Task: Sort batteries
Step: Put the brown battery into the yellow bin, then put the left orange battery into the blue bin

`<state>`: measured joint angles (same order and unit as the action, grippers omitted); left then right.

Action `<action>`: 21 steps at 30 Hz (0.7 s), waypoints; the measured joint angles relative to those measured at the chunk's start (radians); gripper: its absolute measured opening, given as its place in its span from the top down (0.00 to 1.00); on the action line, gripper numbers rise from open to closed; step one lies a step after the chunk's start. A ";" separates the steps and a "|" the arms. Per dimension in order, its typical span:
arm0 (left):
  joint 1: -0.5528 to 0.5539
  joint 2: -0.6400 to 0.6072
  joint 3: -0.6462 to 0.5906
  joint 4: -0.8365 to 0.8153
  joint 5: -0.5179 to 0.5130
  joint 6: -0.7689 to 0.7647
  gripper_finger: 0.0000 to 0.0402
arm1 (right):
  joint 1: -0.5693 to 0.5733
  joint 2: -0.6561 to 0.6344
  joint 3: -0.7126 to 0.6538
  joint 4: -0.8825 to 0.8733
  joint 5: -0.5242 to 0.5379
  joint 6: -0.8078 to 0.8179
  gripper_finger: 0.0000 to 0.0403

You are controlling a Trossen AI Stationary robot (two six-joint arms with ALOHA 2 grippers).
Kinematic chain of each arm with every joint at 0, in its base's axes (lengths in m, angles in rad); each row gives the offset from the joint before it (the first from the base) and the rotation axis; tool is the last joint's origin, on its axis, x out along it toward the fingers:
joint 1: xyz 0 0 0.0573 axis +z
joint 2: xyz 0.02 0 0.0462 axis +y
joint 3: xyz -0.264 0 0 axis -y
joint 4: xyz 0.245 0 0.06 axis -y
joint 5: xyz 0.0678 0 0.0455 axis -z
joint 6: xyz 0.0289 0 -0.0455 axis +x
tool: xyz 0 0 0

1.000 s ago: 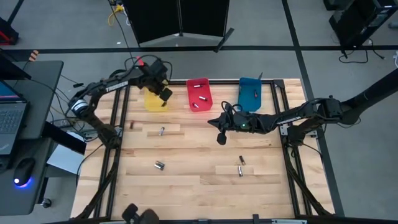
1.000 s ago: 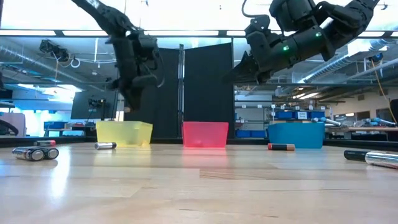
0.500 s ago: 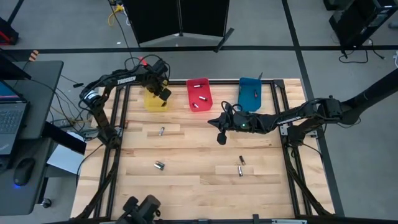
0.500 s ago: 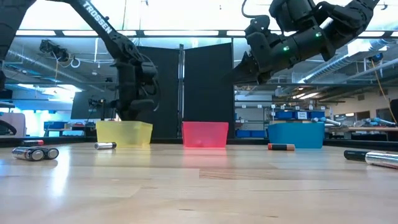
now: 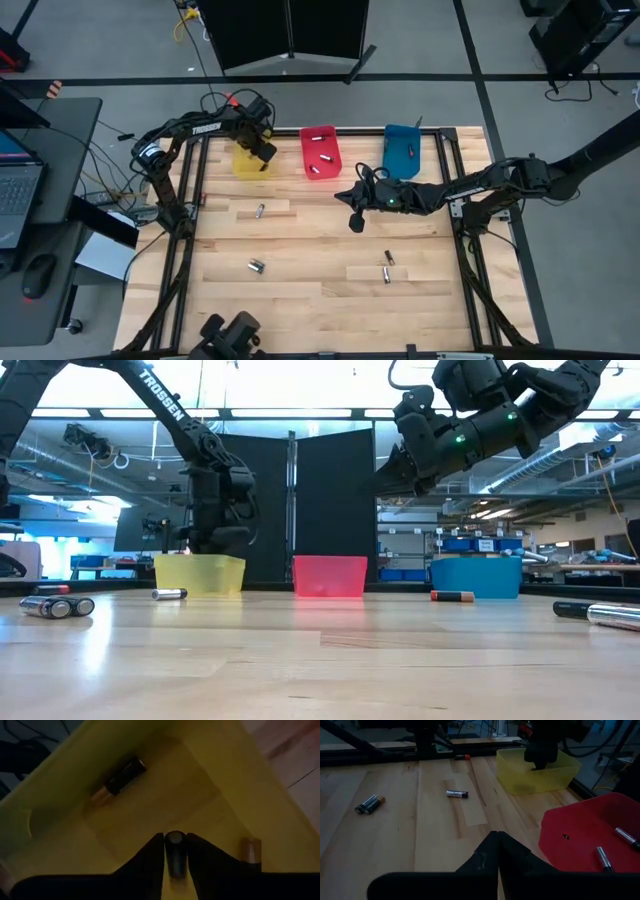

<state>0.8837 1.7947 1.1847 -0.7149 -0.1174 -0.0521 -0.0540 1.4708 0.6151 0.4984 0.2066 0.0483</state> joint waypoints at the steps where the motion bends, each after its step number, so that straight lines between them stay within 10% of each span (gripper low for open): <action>1: -0.001 0.000 0.000 0.002 0.000 -0.001 0.76 | 0.000 0.000 0.000 0.000 0.000 0.000 0.97; 21: -0.022 -0.072 0.000 0.004 -0.020 0.026 0.57 | 0.000 0.000 0.000 -0.021 0.000 0.001 0.97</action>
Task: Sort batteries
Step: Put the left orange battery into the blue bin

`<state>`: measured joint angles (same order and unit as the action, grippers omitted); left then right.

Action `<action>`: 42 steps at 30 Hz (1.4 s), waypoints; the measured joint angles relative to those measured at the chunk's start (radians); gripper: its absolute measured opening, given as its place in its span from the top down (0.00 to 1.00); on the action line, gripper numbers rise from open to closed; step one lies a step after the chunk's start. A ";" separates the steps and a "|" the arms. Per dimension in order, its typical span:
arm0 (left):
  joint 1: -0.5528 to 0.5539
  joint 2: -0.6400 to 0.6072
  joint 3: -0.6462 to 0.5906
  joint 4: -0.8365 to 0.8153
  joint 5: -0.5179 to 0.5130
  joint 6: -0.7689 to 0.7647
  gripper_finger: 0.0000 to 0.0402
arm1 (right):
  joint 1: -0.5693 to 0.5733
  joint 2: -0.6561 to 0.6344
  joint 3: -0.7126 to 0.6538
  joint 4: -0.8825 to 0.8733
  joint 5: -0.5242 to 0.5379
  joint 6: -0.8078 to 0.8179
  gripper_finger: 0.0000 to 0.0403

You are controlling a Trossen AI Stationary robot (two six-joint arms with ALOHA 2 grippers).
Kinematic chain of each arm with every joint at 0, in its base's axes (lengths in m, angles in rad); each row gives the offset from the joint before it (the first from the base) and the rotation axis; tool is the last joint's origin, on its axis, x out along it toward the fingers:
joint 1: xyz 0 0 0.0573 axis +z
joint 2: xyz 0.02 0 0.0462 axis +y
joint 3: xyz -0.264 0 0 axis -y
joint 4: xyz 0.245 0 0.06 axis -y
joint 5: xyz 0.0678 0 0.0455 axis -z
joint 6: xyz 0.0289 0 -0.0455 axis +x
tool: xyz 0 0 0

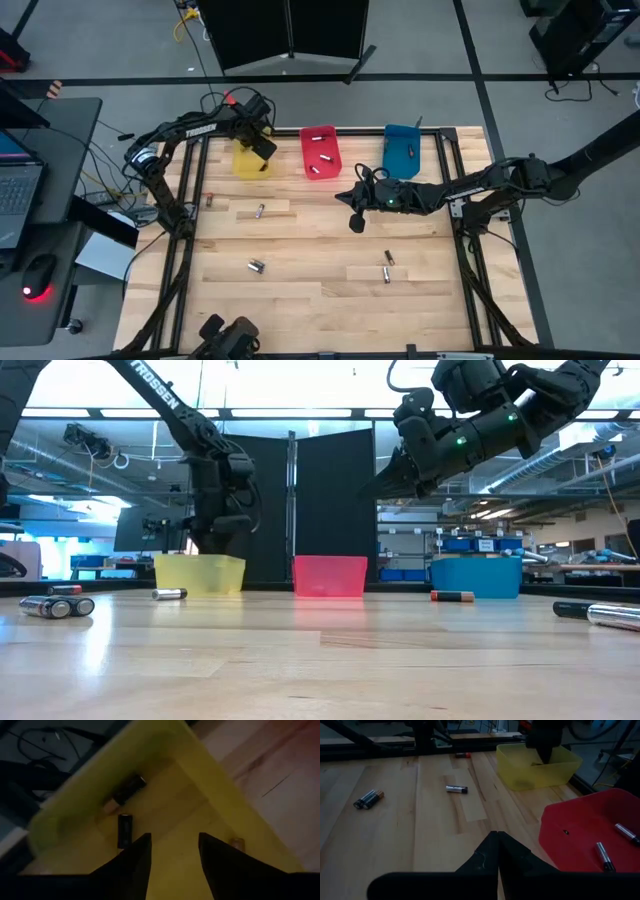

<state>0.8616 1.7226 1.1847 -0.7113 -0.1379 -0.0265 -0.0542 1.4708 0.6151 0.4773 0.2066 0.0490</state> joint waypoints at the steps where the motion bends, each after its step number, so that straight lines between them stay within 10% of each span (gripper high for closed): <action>1: -0.003 -0.013 0.000 0.000 -0.005 0.000 0.57 | 0.000 0.000 0.000 -0.001 0.000 0.000 0.97; 20: -0.293 -0.345 -0.151 0.080 -0.148 -0.100 0.76 | 0.020 0.000 0.000 -0.025 0.000 0.010 0.97; 31: -0.537 -0.490 -0.292 -0.166 -0.134 -0.574 0.93 | 0.054 0.000 0.000 -0.029 0.000 0.009 0.97; 42: -0.649 -0.473 -0.355 -0.402 -0.129 -0.848 0.89 | 0.062 0.000 0.000 -0.031 0.000 -0.009 0.97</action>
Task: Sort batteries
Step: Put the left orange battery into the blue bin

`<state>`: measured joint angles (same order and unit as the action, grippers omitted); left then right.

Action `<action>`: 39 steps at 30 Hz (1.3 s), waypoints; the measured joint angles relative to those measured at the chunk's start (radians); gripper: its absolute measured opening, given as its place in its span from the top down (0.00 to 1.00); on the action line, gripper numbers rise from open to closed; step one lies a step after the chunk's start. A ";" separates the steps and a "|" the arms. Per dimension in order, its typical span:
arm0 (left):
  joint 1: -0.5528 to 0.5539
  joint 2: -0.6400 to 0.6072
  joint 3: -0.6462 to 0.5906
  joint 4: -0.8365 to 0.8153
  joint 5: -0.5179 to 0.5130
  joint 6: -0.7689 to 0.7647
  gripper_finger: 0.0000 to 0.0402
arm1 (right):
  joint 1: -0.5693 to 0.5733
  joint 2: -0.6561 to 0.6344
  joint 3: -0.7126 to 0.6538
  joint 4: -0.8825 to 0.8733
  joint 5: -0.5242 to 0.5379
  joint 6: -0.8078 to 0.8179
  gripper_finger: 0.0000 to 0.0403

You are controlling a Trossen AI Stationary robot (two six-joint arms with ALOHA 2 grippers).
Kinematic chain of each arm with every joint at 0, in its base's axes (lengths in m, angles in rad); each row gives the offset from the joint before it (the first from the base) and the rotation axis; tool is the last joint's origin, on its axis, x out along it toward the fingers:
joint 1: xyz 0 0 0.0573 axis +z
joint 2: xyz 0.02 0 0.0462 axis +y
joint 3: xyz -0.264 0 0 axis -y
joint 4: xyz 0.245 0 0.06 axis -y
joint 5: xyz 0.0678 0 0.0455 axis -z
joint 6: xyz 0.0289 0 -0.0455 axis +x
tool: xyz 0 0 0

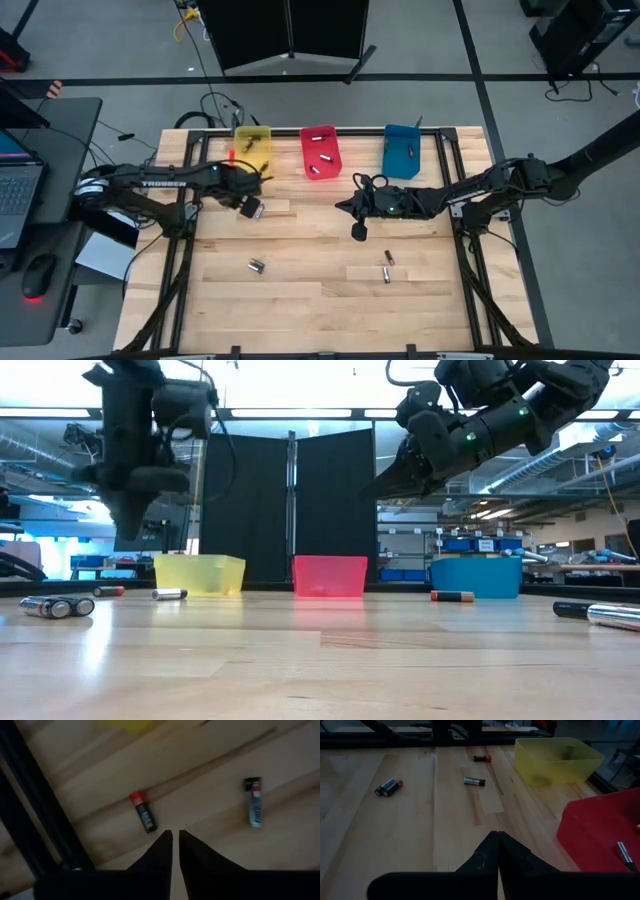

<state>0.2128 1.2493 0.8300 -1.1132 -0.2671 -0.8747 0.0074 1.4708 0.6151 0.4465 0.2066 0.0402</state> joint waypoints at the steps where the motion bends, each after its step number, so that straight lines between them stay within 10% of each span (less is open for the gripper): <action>1: 0.001 0.001 -0.023 0.013 0.007 -0.006 0.88 | 0.000 0.000 0.000 0.000 0.000 -0.004 0.97; 16: 0.074 0.000 -0.234 0.334 0.014 -0.017 0.49 | 0.000 0.000 0.000 0.000 0.000 -0.017 0.97; 39: 0.115 0.001 -0.281 0.450 0.031 0.091 0.56 | 0.000 0.000 0.000 0.000 -0.001 -0.014 0.97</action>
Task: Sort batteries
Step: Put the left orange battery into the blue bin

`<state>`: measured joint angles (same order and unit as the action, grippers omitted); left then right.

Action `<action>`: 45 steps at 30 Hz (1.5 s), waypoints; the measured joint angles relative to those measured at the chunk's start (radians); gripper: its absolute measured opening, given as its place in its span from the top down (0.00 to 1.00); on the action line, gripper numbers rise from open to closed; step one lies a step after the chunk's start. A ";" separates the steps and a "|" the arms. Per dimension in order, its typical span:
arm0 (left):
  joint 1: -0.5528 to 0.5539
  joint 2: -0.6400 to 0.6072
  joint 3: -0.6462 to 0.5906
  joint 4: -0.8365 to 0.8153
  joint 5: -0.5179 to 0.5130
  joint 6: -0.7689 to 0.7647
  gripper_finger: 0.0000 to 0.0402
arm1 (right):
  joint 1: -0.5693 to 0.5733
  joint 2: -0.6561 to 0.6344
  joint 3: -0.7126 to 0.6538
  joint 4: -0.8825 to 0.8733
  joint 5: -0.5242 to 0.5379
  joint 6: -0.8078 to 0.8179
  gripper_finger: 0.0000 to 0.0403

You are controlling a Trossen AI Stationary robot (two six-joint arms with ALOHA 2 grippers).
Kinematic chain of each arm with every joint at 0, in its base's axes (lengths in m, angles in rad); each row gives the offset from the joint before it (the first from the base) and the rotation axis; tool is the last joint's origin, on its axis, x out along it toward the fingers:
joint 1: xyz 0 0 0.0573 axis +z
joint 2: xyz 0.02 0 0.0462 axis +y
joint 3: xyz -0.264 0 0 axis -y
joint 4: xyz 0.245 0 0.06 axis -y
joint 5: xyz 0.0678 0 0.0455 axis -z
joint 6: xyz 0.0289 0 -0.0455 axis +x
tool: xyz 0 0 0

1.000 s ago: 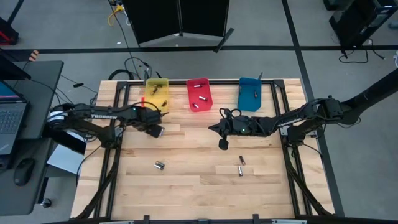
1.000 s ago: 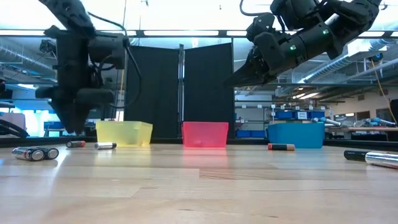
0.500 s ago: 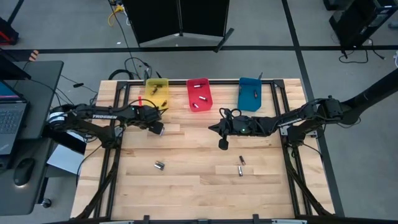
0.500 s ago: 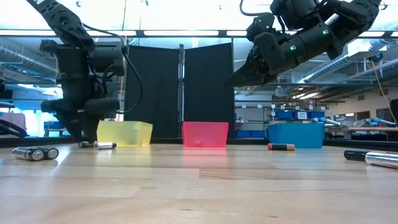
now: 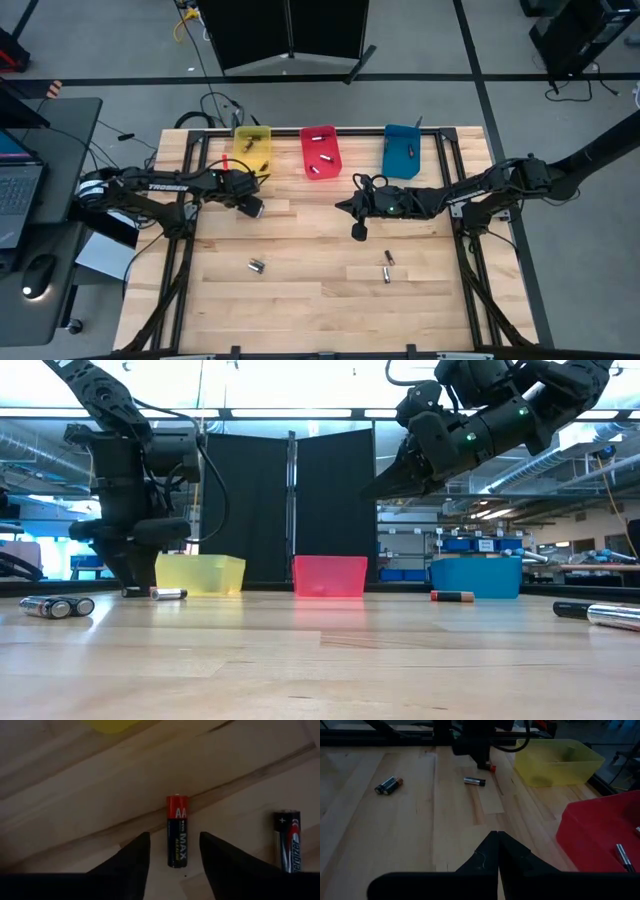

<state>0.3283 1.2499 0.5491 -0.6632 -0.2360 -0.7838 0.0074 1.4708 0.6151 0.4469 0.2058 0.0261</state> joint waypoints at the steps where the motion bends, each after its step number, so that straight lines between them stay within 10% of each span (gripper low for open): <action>1: 0.000 0.000 0.000 0.000 0.003 0.010 0.58 | 0.000 0.000 0.000 0.000 0.000 0.000 0.97; 45: -0.105 -0.027 0.009 0.150 -0.021 0.227 0.89 | 0.000 -0.037 0.000 -0.009 0.000 -0.002 0.96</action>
<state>0.2230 1.2224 0.5577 -0.5129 -0.2565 -0.5566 0.0074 1.4335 0.6151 0.4382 0.2058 0.0236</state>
